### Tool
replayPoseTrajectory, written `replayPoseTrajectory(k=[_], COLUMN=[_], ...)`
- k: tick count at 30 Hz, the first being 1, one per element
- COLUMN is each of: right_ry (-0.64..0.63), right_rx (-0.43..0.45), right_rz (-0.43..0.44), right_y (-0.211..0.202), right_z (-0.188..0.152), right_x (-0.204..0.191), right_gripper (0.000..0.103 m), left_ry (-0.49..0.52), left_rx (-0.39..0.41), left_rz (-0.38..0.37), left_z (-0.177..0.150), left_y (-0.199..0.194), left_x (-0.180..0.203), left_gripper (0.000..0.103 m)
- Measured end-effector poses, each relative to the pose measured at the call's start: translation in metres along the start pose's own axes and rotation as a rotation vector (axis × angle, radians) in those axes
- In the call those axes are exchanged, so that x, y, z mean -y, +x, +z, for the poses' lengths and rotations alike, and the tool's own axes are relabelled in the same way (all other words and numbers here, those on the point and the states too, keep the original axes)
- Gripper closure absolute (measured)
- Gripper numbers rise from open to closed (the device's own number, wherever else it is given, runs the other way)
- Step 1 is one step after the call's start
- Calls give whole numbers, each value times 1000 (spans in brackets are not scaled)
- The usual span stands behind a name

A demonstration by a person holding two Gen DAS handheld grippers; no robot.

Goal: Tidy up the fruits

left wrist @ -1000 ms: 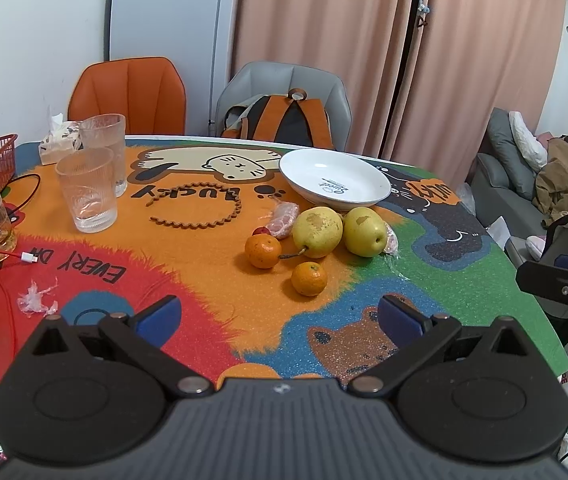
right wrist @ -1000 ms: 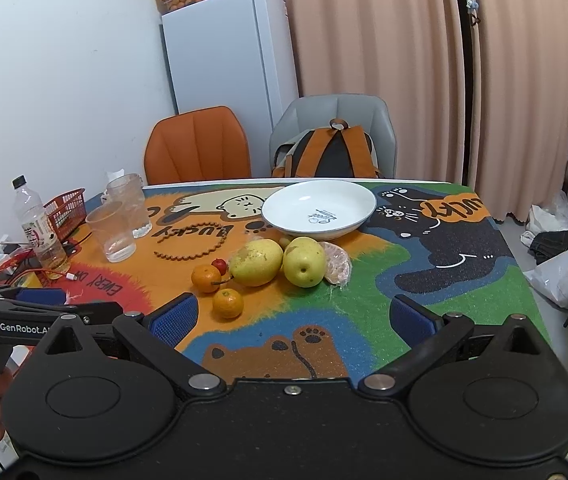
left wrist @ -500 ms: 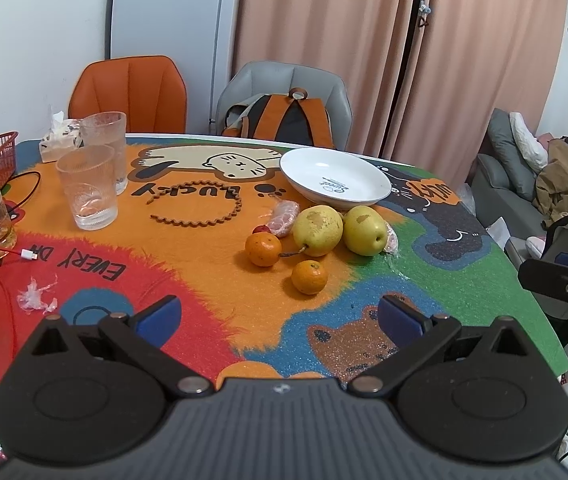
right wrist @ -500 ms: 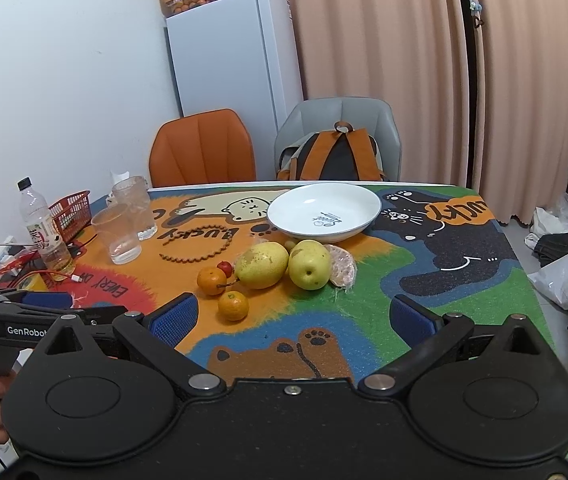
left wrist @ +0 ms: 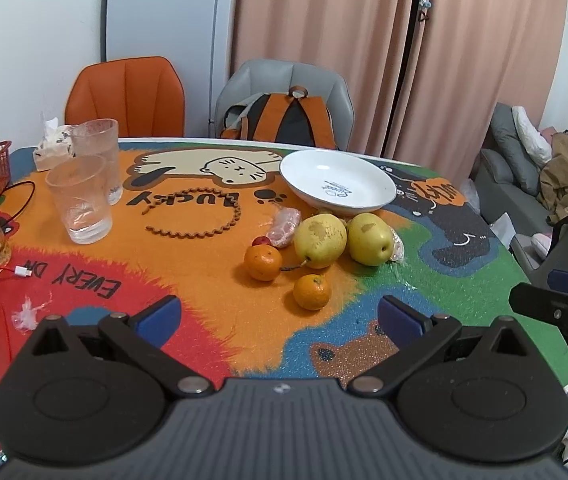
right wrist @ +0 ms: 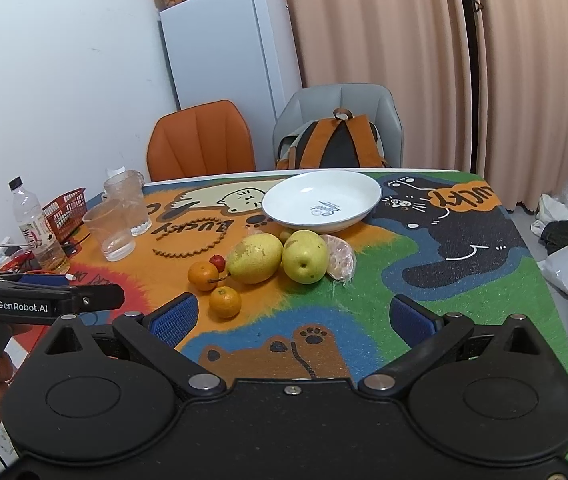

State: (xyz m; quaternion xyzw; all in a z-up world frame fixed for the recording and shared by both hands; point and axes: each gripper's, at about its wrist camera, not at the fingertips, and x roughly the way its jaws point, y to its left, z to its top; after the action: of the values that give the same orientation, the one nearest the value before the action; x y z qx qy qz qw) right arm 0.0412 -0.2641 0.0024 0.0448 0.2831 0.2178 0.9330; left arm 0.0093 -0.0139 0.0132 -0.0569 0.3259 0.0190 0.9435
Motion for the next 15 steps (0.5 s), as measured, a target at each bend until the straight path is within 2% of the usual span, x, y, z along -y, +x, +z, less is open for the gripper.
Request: replayPoseTrajectory(k=[15], right_ry=[58], right_rx=[-33], right_rz=[21], right_y=[32], right_z=[-4], right_x=[29], right_gripper=[0], left_ry=[1], left_rx=[-35], left_rz=[-12], left_z=[4], left_y=[39], left_x=[8], left_gripper=[0])
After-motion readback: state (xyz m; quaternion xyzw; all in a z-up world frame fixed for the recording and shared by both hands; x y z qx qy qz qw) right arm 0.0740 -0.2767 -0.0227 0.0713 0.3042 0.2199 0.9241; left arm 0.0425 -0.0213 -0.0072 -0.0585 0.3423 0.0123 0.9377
